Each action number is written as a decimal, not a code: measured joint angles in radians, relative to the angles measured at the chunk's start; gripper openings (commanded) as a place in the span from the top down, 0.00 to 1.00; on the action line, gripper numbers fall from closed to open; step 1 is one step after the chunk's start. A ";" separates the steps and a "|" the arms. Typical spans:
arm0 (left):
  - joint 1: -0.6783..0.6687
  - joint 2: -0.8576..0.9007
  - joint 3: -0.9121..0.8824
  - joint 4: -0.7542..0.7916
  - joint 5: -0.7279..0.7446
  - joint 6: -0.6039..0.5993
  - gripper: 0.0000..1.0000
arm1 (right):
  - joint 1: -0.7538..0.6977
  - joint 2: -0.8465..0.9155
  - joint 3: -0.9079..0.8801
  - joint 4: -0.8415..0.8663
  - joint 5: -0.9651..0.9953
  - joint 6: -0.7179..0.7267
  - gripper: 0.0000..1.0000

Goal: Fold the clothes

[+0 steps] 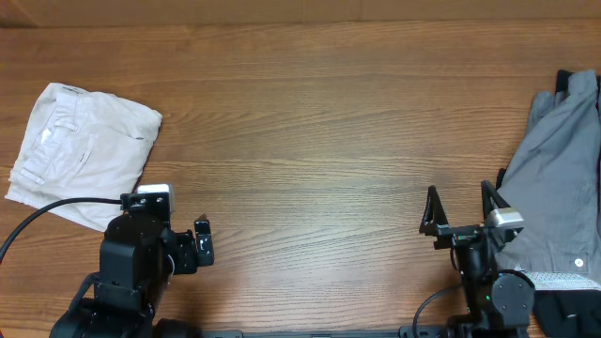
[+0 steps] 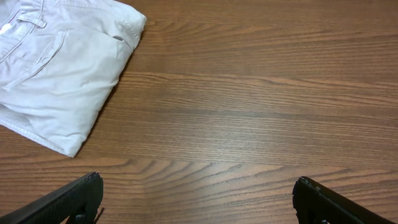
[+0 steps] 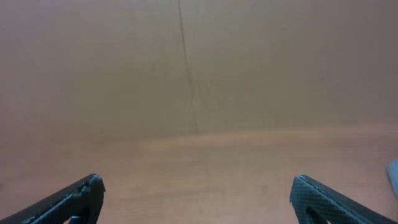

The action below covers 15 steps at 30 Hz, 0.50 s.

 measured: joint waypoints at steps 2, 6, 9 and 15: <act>0.000 0.000 0.000 0.000 0.000 0.000 0.00 | -0.001 0.000 -0.023 -0.038 0.002 -0.002 0.00; 0.000 0.000 0.000 0.000 0.000 0.000 0.00 | -0.001 0.001 -0.024 -0.077 0.003 -0.001 0.00; 0.000 0.000 0.000 0.000 0.000 0.000 0.00 | -0.001 0.001 -0.024 -0.078 0.003 0.000 0.00; 0.000 0.000 0.000 0.000 0.000 0.000 0.00 | -0.001 0.001 -0.024 -0.078 0.003 -0.001 0.00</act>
